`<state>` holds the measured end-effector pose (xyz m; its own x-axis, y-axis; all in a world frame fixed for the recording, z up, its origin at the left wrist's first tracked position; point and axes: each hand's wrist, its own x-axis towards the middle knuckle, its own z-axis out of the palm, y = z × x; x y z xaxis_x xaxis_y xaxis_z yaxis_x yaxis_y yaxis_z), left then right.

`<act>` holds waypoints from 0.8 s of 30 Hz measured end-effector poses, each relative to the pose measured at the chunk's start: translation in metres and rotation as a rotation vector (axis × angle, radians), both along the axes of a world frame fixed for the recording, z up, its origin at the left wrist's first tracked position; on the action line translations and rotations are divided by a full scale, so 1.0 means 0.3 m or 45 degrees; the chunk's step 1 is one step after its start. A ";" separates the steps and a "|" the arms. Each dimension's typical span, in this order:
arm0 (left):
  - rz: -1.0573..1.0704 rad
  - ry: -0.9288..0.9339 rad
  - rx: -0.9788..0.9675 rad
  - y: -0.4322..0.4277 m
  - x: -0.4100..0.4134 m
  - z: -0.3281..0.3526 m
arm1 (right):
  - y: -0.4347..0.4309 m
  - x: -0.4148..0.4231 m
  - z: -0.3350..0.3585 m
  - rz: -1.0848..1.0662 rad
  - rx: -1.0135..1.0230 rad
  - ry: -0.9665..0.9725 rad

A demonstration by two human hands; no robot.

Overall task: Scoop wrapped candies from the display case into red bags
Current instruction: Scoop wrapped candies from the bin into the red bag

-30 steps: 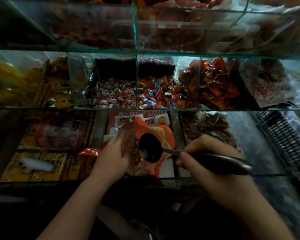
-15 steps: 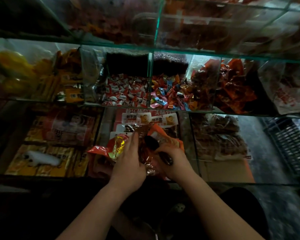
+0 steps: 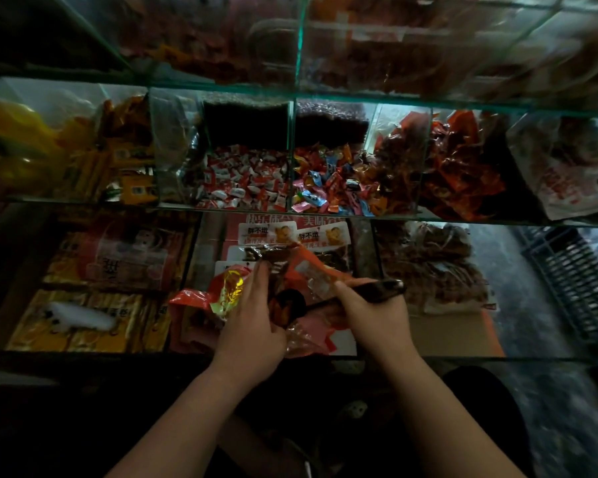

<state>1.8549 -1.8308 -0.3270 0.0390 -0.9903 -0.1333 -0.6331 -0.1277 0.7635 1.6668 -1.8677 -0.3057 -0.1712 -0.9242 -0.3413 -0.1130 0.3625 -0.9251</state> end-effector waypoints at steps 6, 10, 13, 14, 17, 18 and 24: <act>0.021 0.047 0.006 -0.002 0.004 0.011 | 0.049 -0.091 0.018 -0.277 0.101 -0.389; -0.012 0.061 -0.033 0.001 -0.003 0.006 | 0.060 -0.122 0.030 -0.401 0.148 -0.588; -0.016 0.111 -0.045 0.002 0.005 0.003 | 0.064 -0.129 0.037 -0.396 0.116 -0.672; -0.015 0.116 -0.047 0.000 0.010 0.004 | 0.066 -0.131 0.039 -0.382 0.102 -0.676; -0.011 0.114 -0.073 -0.011 0.016 0.018 | 0.077 -0.148 0.043 -0.400 0.075 -0.718; 0.000 0.117 -0.084 -0.015 0.016 0.023 | 0.082 -0.157 0.045 -0.411 0.068 -0.731; 0.152 -0.151 -0.263 -0.015 -0.008 0.049 | 0.128 -0.205 0.083 -0.425 -0.030 -0.740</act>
<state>1.8523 -1.8355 -0.3124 0.1608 -0.9834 0.0840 -0.7095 -0.0559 0.7025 1.6053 -1.8295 -0.2809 -0.2435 -0.8619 -0.4447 0.5203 0.2709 -0.8099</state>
